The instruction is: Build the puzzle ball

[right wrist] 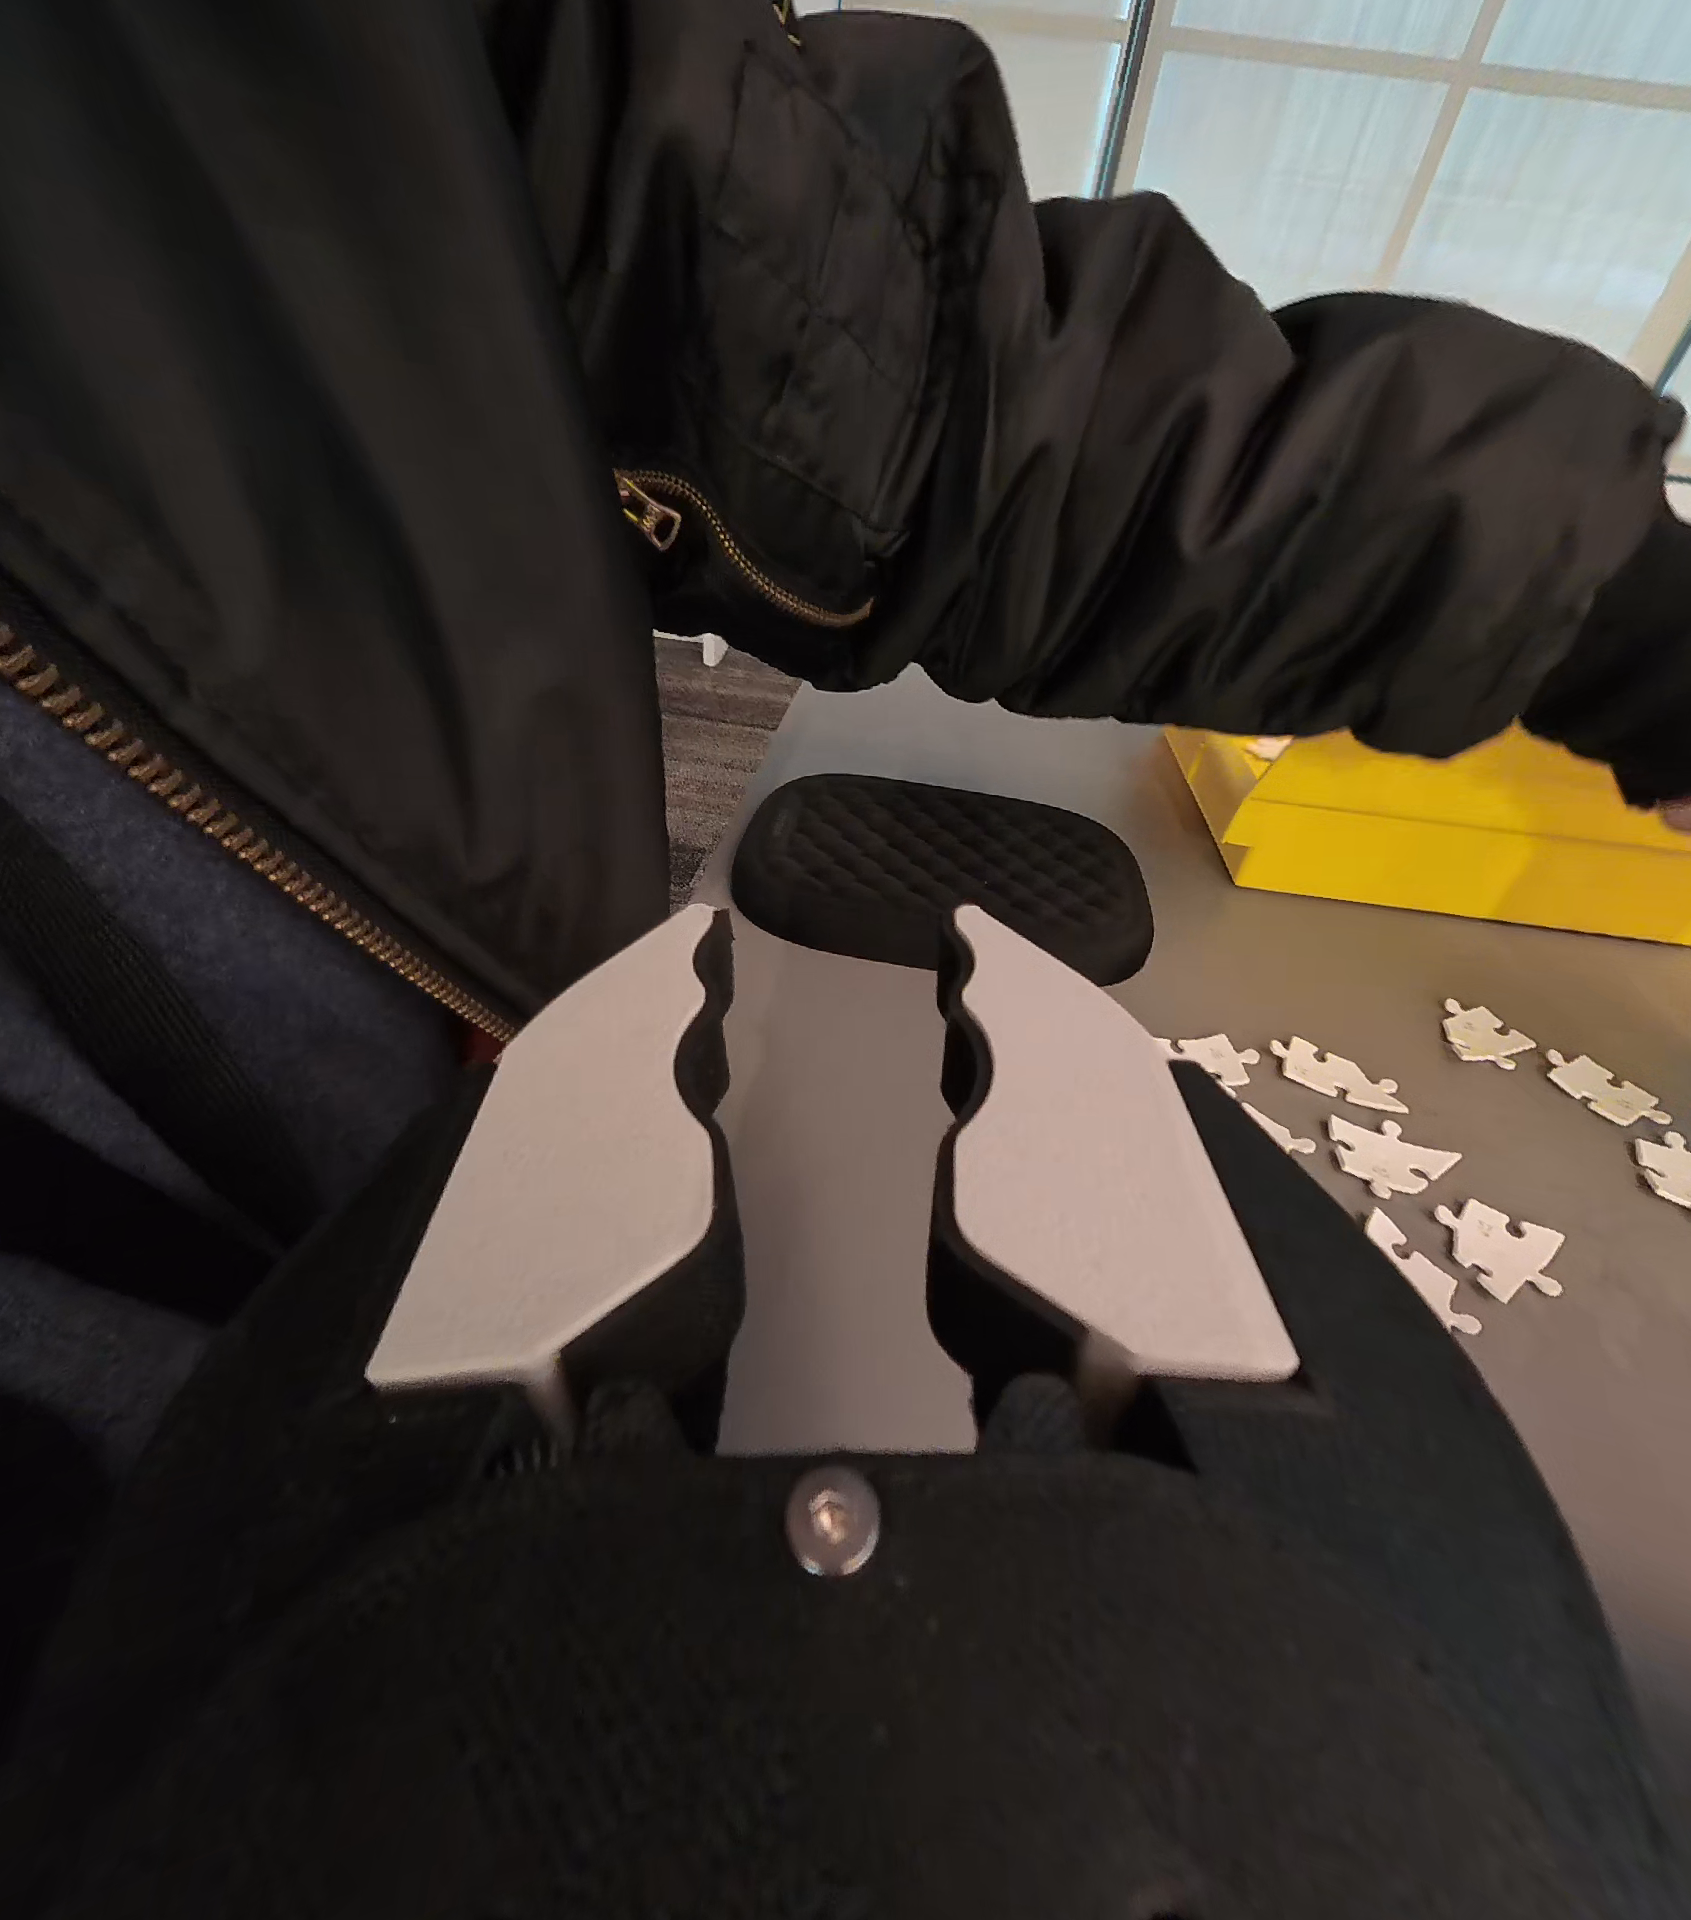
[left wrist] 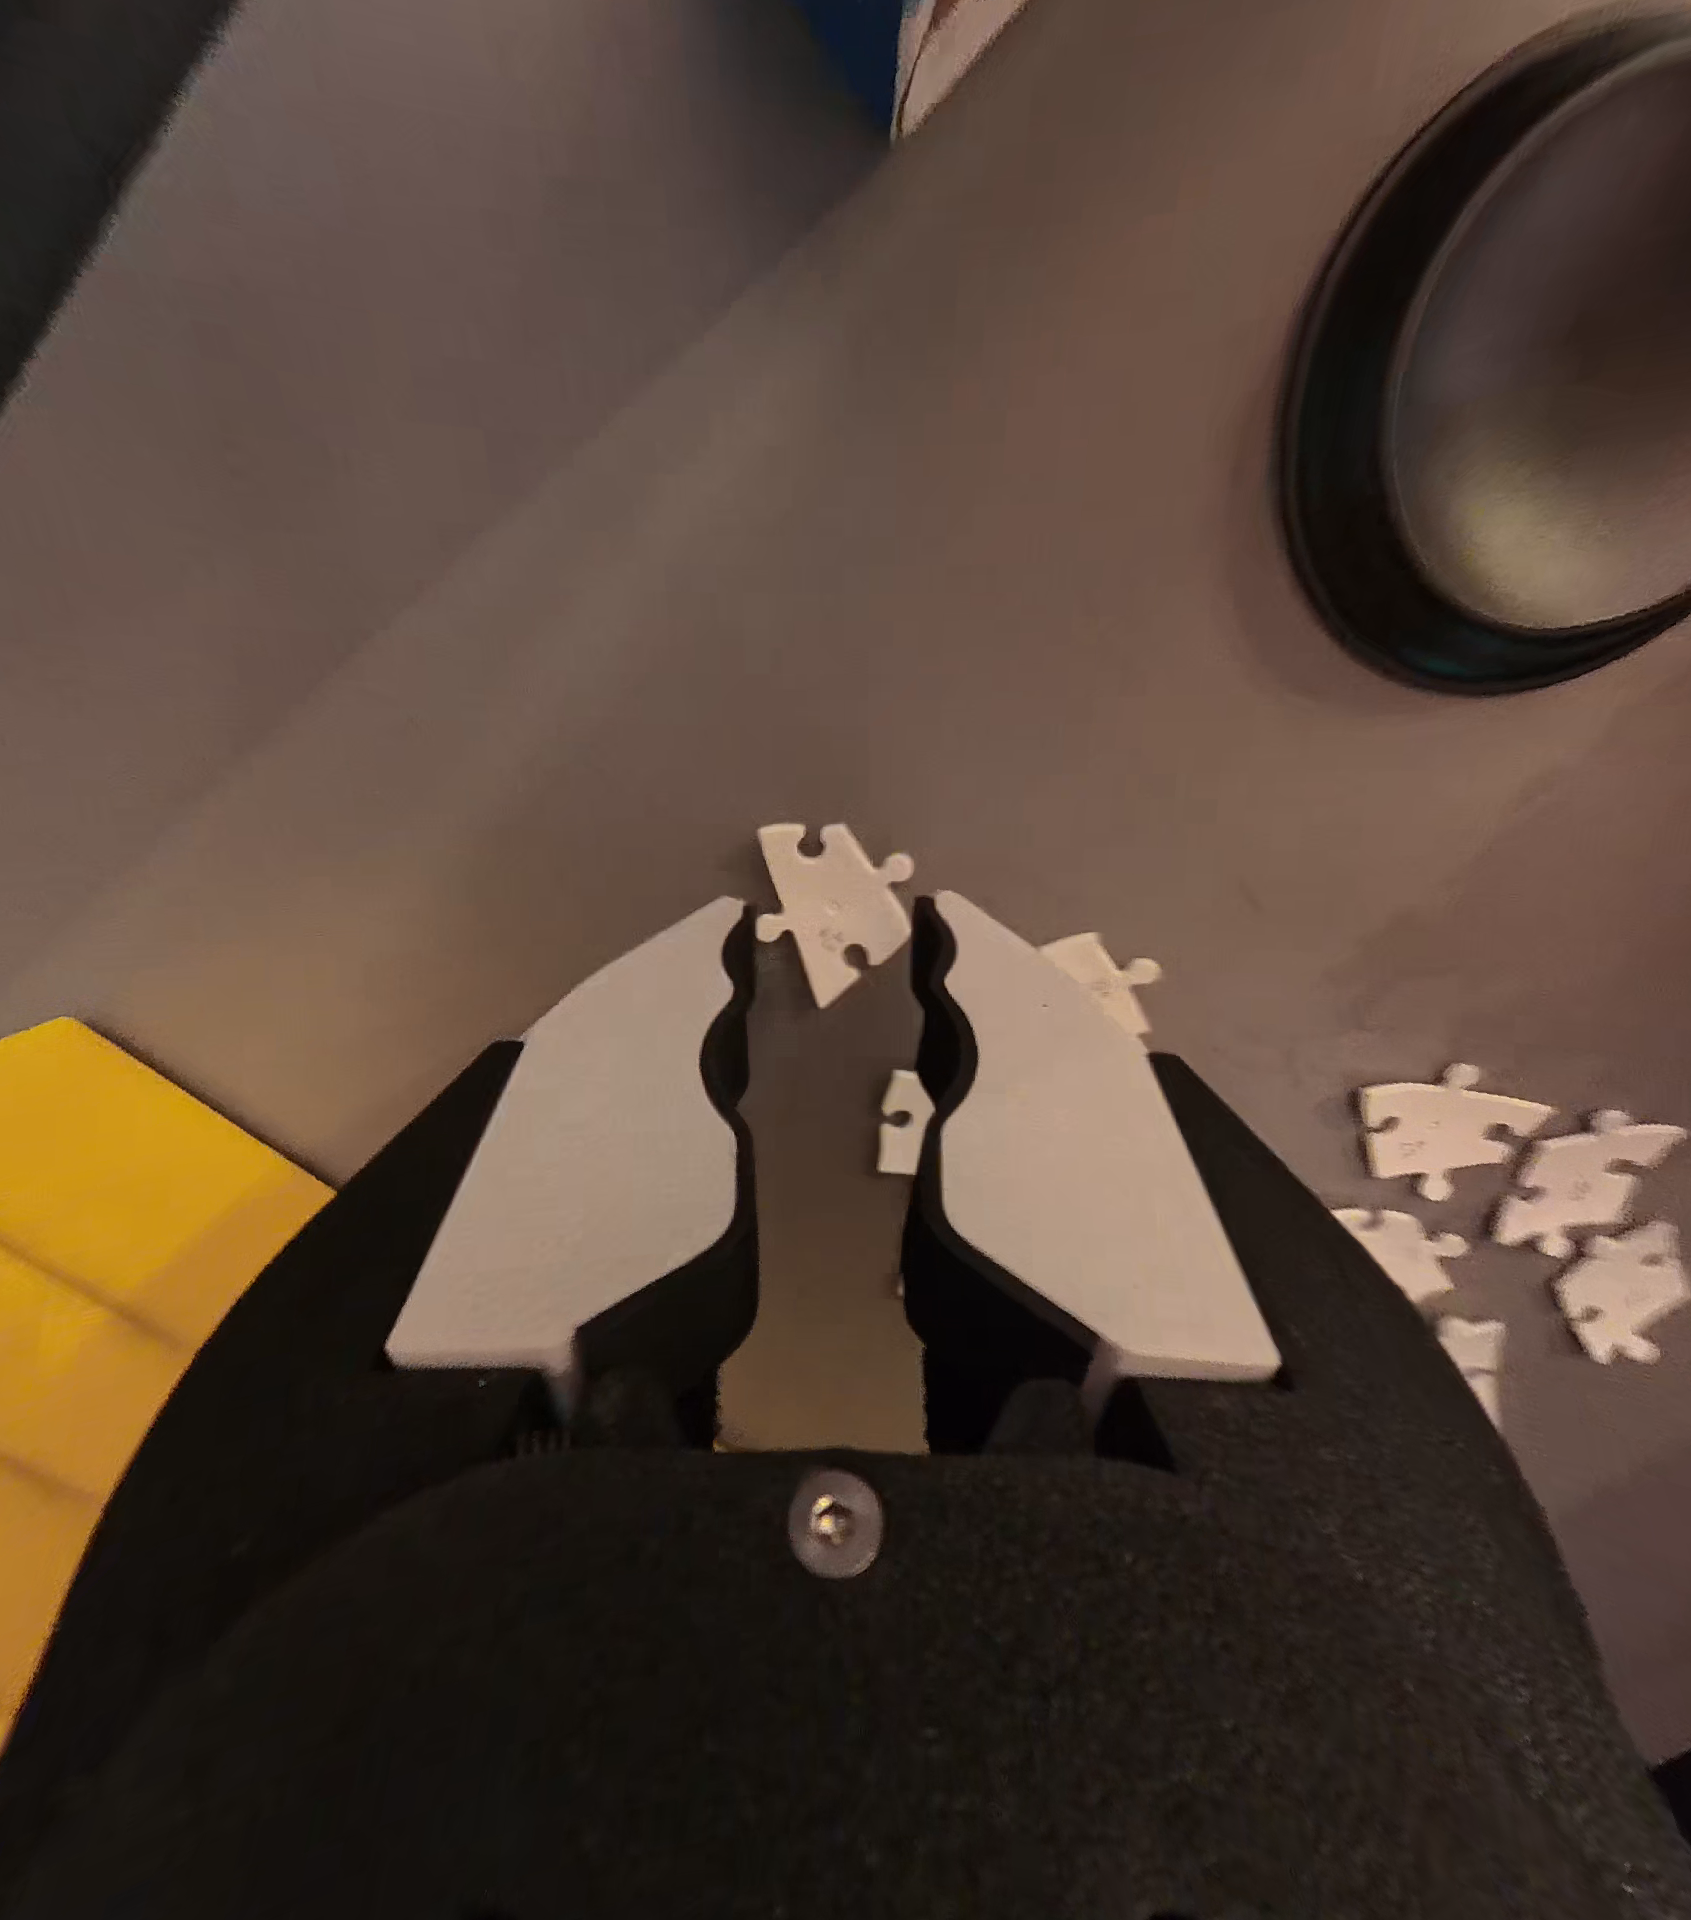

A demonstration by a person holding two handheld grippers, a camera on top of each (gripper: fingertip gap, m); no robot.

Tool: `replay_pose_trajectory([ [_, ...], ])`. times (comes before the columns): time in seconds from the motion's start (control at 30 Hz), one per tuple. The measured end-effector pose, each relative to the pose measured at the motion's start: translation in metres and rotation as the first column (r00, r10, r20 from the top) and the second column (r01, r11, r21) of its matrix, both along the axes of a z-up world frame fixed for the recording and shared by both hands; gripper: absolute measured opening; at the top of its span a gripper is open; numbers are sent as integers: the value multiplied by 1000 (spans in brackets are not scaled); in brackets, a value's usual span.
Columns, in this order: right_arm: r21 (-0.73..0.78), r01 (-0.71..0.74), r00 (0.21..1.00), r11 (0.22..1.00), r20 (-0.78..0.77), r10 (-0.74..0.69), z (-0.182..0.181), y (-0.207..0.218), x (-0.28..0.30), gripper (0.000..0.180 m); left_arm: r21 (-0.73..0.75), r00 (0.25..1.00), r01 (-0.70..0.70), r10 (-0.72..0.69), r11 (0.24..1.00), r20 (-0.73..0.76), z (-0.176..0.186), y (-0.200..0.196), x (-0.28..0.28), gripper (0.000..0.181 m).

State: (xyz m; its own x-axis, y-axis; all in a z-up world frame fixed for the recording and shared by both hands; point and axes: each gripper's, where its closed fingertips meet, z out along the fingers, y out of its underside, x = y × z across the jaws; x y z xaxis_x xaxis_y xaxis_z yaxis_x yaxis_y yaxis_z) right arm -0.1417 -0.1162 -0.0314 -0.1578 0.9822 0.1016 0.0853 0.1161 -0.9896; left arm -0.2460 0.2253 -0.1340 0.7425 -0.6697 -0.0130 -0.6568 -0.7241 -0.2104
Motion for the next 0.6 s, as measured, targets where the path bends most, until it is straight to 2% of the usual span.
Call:
replay_pose_trajectory([
  [0.07, 2, 5, 1000, 1000, 2, -5, 0, 1, 0, 39, 38, 995, -13, 10, 999, 98, 29, -2, 7, 36],
  [0.17, 4, 11, 1000, 1000, -12, -11, 1, 2, 1, 39, 222, 970, -53, -3, 974, 243, 99, -1, 3, 30],
  [0.27, 5, 14, 1000, 1000, -14, -14, 1, 3, 1, 39, 449, 950, -145, -3, 882, 313, 168, 3, -38, 31],
  [0.33, 2, 18, 1000, 1000, -11, -18, 0, 5, 0, 39, 538, 943, -202, 15, 818, 332, 190, 3, -78, 35],
  [0.37, 0, 19, 1000, 1000, -8, -19, -1, 6, 0, 39, 550, 940, -228, 35, 804, 339, 191, 3, -98, 33],
  [0.43, -2, 25, 1000, 1000, 0, -25, -4, 8, -1, 39, 493, 930, -258, 76, 831, 359, 174, 0, -129, 29],
  [0.6, -29, 27, 1000, 999, 10, -27, -8, 12, -4, 39, 262, 929, -269, 177, 927, 326, 90, -4, -170, 37],
])
